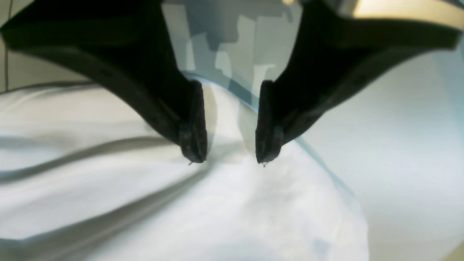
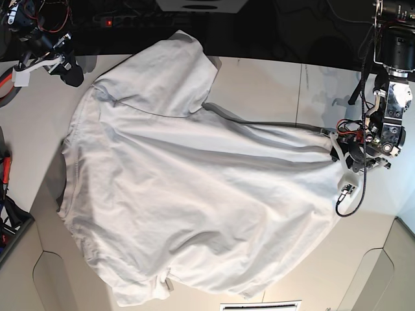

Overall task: Layout the t-shirt on the table in an organized manner, then fold the t-shirt properly
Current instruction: 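Release the shirt with the right gripper and move it to the shoulder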

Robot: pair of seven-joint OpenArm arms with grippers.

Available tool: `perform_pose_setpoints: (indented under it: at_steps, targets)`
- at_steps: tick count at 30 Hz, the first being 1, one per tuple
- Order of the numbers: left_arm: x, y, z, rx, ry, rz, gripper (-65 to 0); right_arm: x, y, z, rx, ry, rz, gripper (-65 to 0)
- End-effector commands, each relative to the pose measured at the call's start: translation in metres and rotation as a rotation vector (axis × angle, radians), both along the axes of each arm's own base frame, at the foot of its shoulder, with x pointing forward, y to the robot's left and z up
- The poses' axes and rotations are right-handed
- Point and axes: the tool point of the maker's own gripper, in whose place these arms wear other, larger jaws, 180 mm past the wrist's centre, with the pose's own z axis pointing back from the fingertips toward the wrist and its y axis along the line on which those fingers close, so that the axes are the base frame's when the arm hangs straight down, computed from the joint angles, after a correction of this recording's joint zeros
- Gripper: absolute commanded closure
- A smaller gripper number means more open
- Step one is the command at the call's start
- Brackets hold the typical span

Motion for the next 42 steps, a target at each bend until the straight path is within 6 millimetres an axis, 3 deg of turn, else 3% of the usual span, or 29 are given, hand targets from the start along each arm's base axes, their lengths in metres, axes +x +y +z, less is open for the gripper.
perform_pose_setpoints:
  at_steps: [1, 4, 20, 30, 42]
  targets:
    - [0.014, 0.006, 0.016, 0.010, -0.053, -0.003, -23.6, 0.007, -0.002, 0.009, -0.007, -0.043, 0.006, -16.3]
    - [0.015, 0.005, 0.017, 0.007, -0.062, -0.006, -23.6, 0.008, 0.005, 0.008, 0.001, -0.041, 0.025, -28.9]
    - [0.016, 0.006, 0.018, 0.008, -0.063, -0.006, -23.6, 0.023, 0.054, -0.003, 0.034, -0.047, 0.102, -29.3]
    - [0.016, 0.006, 0.018, 0.008, -0.064, -0.006, -23.6, 0.020, 0.050, -0.009, 0.057, -0.021, 0.066, -29.1]
    - [0.016, 0.006, 0.018, 0.008, -0.063, -0.006, -23.6, 0.018, 0.017, -0.001, 0.025, -0.048, -0.025, -29.0]
